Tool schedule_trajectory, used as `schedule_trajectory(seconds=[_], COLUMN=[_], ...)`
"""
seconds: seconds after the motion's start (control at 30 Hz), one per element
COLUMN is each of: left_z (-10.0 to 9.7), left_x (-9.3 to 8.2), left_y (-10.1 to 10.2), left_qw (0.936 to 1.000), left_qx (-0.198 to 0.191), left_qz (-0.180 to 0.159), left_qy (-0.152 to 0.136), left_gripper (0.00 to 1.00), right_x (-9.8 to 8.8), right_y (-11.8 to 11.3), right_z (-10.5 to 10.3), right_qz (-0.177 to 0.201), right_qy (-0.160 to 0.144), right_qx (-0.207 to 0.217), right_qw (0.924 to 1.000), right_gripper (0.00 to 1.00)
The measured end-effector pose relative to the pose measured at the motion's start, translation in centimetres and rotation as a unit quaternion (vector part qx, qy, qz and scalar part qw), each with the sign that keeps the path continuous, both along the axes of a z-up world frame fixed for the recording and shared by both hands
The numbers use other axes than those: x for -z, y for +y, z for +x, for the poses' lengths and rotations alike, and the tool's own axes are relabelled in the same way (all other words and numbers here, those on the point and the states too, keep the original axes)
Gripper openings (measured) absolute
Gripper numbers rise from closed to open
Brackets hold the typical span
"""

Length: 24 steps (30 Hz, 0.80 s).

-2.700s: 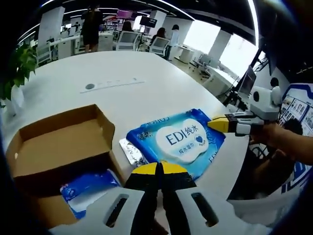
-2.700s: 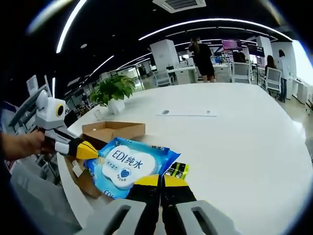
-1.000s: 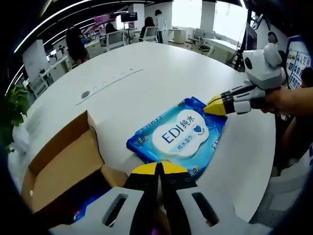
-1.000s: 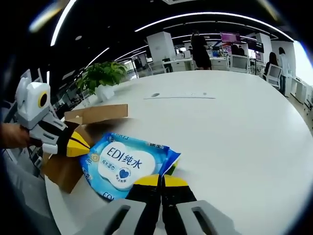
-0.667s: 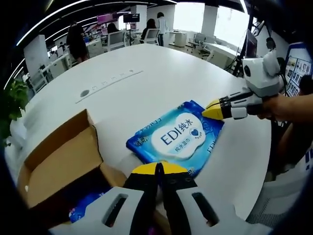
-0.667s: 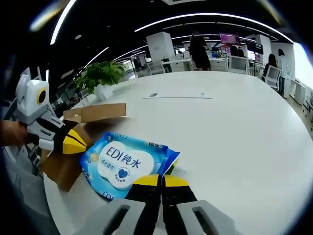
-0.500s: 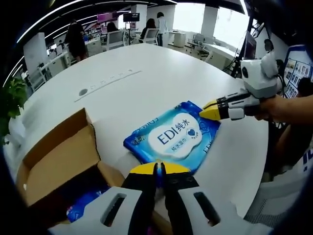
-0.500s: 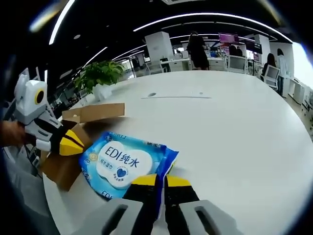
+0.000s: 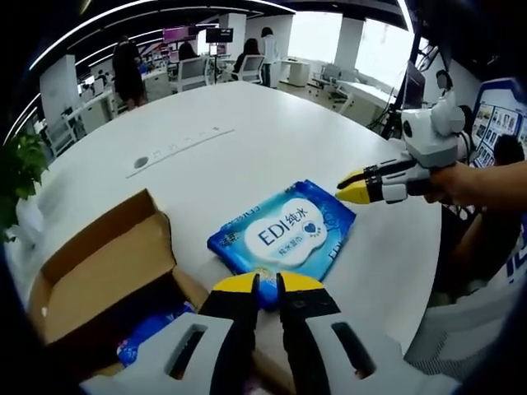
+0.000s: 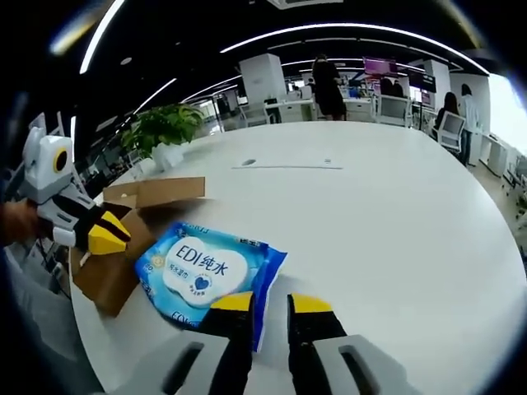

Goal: Operate the shoe box by opening the lid, removing the specified soft item, and placing it in the target area until the item is outside and the box remains undamaged.

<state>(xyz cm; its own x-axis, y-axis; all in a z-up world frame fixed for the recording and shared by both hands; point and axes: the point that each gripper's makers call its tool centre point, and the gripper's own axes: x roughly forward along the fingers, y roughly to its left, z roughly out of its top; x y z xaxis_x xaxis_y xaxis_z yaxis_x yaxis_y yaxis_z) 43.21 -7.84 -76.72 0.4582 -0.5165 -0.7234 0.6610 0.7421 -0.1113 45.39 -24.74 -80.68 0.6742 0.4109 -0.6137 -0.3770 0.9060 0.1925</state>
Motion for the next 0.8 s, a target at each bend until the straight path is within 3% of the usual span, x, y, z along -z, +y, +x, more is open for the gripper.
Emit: schedule_trajectory(seconds=[0.33, 0.8], left_z=[-1.0, -1.7], left_x=[-1.2, -3.1], left_y=[0.8, 5.0], left_qw=[0.9999, 0.9995], left_qx=[0.000, -0.022], left_qz=[-0.016, -0.022], left_qy=[0.004, -0.009], left_gripper=[0.12, 0.16], right_x=[-1.8, -4.5], right_y=[0.0, 1.9], right_z=[-1.1, -2.6], right_qz=[-0.008, -0.026], right_qy=[-0.010, -0.023], right_qx=[-0.010, -0.056], right_qw=[0.9999, 0.9979], right_gripper=[0.17, 0.26])
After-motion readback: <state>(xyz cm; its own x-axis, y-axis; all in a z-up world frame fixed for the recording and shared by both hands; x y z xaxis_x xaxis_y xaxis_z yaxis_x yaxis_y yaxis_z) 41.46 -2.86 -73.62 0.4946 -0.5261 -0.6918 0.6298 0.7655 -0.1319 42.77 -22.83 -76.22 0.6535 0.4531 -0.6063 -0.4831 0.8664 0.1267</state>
